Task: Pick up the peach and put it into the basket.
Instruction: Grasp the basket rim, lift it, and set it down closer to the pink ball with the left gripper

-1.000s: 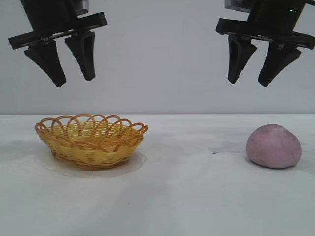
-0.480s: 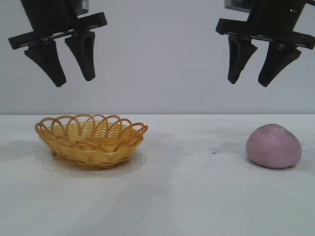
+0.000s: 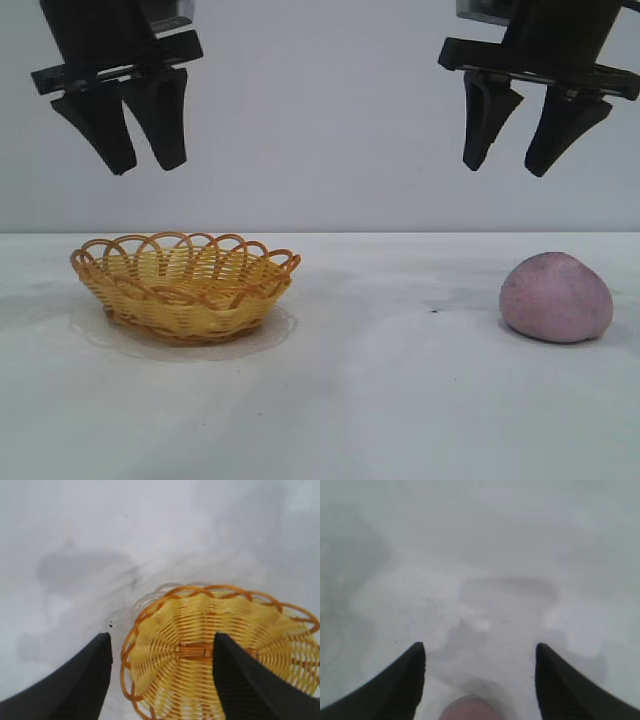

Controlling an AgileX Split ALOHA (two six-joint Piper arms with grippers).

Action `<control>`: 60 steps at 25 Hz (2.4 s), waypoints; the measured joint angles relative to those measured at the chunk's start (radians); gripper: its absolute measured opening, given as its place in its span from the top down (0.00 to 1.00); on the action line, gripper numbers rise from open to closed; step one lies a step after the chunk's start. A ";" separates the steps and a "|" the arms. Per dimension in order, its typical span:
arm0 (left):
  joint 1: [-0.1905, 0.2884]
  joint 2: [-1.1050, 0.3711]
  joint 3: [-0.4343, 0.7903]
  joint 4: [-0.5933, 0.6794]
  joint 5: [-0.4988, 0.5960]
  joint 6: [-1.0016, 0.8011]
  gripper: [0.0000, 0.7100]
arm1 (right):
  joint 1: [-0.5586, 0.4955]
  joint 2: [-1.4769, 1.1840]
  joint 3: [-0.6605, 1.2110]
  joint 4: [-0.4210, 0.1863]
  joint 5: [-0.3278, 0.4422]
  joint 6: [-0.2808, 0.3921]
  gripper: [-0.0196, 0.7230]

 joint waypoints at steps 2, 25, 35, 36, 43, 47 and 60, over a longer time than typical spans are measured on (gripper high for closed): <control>0.000 0.002 0.000 0.026 0.010 0.048 0.41 | 0.000 0.000 0.000 0.000 0.001 0.000 0.42; 0.000 0.268 -0.161 0.089 0.136 0.136 0.85 | 0.000 0.000 0.000 0.000 0.005 0.000 0.42; 0.000 0.224 -0.169 0.081 0.233 -0.107 1.00 | 0.000 0.000 0.000 0.000 0.005 0.000 0.42; 0.000 0.216 -0.169 0.079 0.241 -0.154 1.00 | 0.000 0.000 0.000 0.000 0.005 0.000 0.42; 0.000 0.157 -0.169 -0.053 0.263 -0.310 1.00 | 0.000 0.000 0.000 0.000 0.005 0.000 0.42; 0.000 0.128 -0.122 -0.218 0.236 -0.320 1.00 | 0.000 0.000 0.000 0.000 0.000 0.000 0.42; -0.039 0.124 0.083 -0.382 0.003 -0.328 1.00 | 0.000 0.000 0.000 0.001 -0.014 0.000 0.42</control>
